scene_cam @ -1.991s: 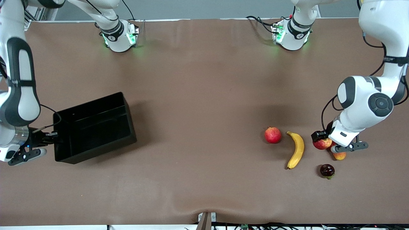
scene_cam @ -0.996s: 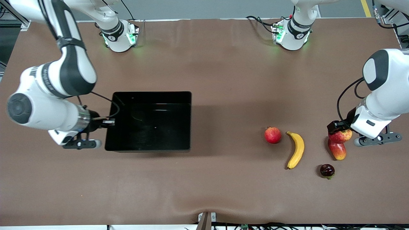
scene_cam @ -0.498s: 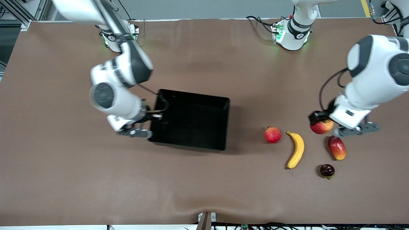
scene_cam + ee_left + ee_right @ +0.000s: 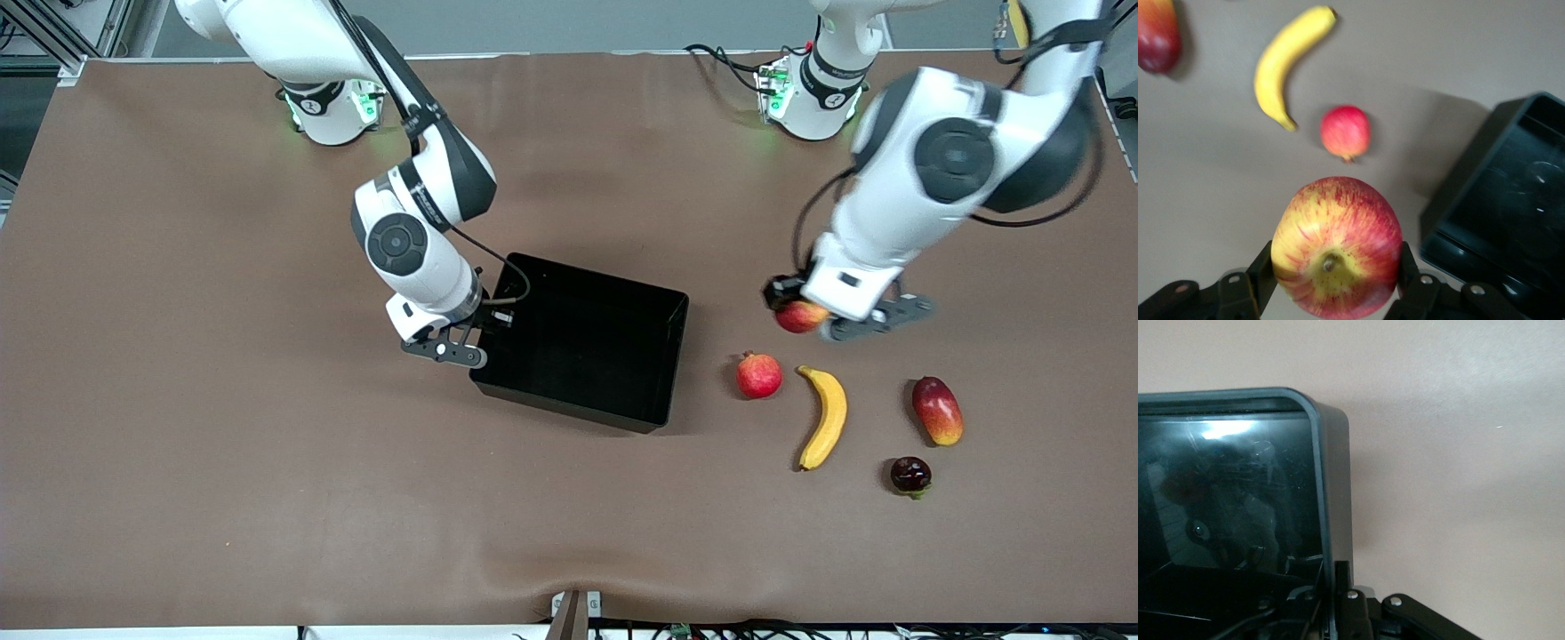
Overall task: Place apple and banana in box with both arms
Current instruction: 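Drop the apple into the box with the left gripper while the right gripper withdraws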
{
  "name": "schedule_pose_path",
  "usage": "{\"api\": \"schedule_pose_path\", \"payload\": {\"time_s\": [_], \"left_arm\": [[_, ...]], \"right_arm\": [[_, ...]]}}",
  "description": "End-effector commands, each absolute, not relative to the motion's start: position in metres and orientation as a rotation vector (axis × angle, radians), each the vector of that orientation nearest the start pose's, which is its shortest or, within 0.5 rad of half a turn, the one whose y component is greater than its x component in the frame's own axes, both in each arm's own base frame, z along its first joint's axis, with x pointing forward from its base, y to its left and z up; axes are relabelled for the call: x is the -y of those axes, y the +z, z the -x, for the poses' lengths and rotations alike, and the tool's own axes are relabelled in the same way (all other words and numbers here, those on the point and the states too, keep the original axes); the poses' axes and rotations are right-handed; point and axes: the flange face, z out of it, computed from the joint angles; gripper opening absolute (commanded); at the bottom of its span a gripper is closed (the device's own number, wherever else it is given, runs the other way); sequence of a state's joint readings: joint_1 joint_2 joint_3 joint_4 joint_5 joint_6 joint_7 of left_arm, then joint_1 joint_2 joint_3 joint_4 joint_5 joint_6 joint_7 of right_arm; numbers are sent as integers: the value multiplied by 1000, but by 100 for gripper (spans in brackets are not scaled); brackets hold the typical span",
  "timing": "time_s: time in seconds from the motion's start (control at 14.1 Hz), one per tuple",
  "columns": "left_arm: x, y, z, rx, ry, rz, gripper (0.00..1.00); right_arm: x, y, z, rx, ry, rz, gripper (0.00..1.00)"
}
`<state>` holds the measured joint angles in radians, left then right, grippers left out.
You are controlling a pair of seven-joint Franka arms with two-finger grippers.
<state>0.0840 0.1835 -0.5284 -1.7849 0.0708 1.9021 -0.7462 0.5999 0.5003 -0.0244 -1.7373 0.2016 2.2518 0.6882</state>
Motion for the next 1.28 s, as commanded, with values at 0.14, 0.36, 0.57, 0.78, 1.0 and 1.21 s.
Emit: {"api": "schedule_pose_path", "payload": {"time_s": [0.14,0.36,0.57,0.78,1.0,1.21], "left_arm": [[286,396,-533,606,23,3140,0],[319,370,-531,743,27,3159,0],[362,343,-526,882,14,3178,0],[391,299,-517,893,-14,3103,0],[403,258,-520,874,-60,3054,0],[403,228,-521,832,-39,3043,0]], "right_arm": [[-392,279,-543,-410,147,2952,68],[-382,277,-548,-441,173,2952,100],[-364,283,-564,-491,154,2935,100],[-319,306,-611,-582,72,2879,100],[-266,306,-662,-659,1,2843,100],[-218,299,-697,-608,-56,2853,100]]}}
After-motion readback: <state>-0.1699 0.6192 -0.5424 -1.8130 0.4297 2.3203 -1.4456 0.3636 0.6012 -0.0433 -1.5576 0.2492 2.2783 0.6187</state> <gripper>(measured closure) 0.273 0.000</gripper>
